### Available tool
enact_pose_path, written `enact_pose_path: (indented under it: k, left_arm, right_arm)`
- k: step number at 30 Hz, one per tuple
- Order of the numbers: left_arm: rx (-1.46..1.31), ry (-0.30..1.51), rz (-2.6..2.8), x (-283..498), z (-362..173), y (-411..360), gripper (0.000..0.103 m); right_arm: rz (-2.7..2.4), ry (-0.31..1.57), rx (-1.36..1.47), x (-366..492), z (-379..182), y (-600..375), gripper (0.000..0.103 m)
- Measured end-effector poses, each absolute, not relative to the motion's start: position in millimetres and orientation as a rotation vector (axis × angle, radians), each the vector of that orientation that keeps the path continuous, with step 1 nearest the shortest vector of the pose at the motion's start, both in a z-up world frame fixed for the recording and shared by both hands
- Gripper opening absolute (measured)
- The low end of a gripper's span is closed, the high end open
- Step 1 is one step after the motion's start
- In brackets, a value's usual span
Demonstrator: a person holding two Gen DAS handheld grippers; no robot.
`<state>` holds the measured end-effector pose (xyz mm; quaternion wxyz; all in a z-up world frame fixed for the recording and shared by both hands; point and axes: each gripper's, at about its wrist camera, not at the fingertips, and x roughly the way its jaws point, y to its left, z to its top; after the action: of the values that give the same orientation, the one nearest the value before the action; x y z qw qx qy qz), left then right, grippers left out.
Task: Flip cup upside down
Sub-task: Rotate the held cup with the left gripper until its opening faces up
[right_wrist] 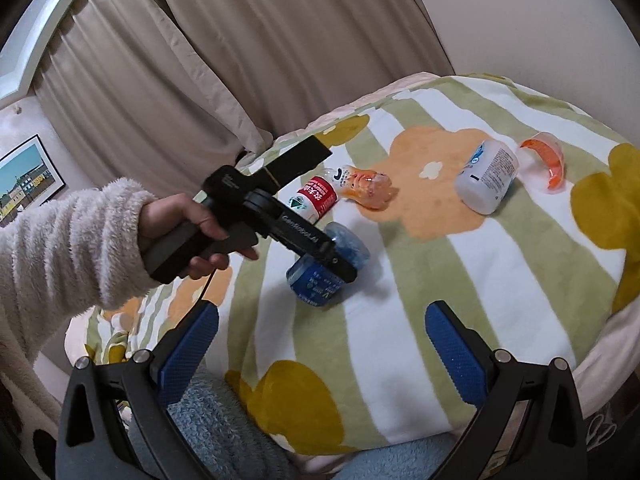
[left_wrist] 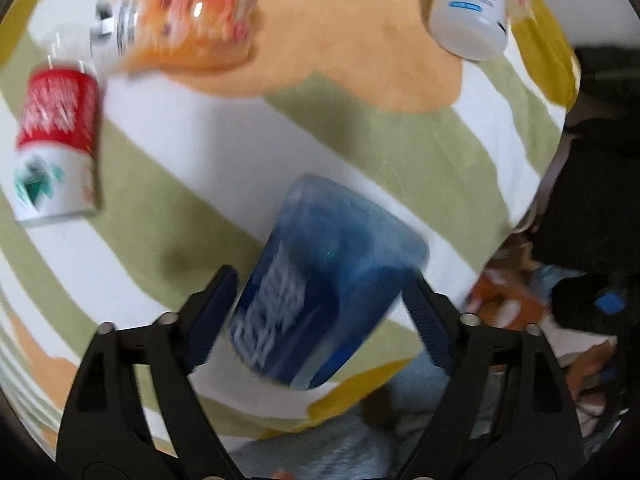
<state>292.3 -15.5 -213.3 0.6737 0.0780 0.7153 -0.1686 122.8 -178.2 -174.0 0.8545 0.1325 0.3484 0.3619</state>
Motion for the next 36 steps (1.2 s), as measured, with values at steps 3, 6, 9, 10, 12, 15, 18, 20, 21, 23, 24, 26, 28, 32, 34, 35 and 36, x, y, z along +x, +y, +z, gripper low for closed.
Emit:
enact_pose_path:
  k: [3,6,9,10,12,15,18,20,21,23,24,26,28,32,34,35,36]
  left_arm:
    - [0.310,1.546,-0.390,286.9,-194.7,-29.2,0.103]
    - [0.407,1.518,-0.394,285.9,-182.6,-39.6,0.103]
    - [0.498,1.538,-0.378,300.0,-184.1,-52.6,0.103]
    - [0.514,1.552,-0.375,303.5,-186.8,-53.5,0.103]
    - [0.530,1.579,-0.377,305.7,-193.5,-55.4,0.103]
    - [0.565,1.582,-0.374,311.6,-208.8,-63.1,0.101]
    - [0.538,1.613,-0.399,315.4,-213.5,-66.8,0.075]
    - [0.489,1.637,-0.420,315.1,-216.5,-65.4,0.062]
    - [0.482,1.635,-0.426,314.2,-215.7,-66.4,0.062]
    - [0.475,1.607,-0.438,308.7,-212.0,-69.3,0.062]
    - [0.460,1.594,-0.441,299.3,-210.6,-62.9,0.062]
    - [0.385,1.543,-0.465,298.3,-187.1,-49.7,0.062]
    - [0.277,1.414,-0.481,289.8,-158.1,-39.9,0.062]
    - [0.102,1.060,-0.461,250.2,-111.2,-15.1,0.062]
    - [-0.027,0.928,-0.427,227.0,-107.9,0.6,0.062]
    - [-0.056,0.882,-0.401,225.6,-108.7,9.2,0.062]
    - [-0.074,0.830,-0.365,218.3,-111.8,12.1,0.062]
  right_arm:
    - [0.746,0.727,0.306,120.0,-175.3,-187.1,0.103]
    - [0.732,0.721,0.329,118.4,-176.4,-196.0,0.103]
    - [0.723,0.714,0.346,116.5,-176.3,-203.0,0.103]
    - [0.721,0.713,0.349,115.8,-176.5,-204.7,0.103]
    - [0.718,0.713,0.356,114.9,-177.2,-207.3,0.103]
    - [0.725,0.719,0.370,115.3,-180.1,-208.1,0.103]
    - [0.719,0.725,0.353,114.3,-181.6,-205.0,0.103]
    - [0.720,0.727,0.350,114.9,-182.9,-203.9,0.103]
    - [0.722,0.726,0.354,115.4,-183.4,-203.9,0.103]
    - [0.725,0.724,0.360,116.5,-183.2,-204.1,0.103]
    - [0.725,0.719,0.361,116.9,-182.7,-204.2,0.103]
    - [0.724,0.708,0.358,117.1,-180.6,-204.7,0.103]
    - [0.718,0.689,0.350,116.6,-177.7,-205.4,0.103]
    - [0.713,0.648,0.349,117.7,-173.3,-204.5,0.103]
    - [0.711,0.641,0.346,120.0,-173.8,-202.5,0.103]
    - [0.707,0.641,0.337,120.8,-174.9,-200.4,0.103]
    - [0.703,0.641,0.325,121.2,-175.5,-198.5,0.103]
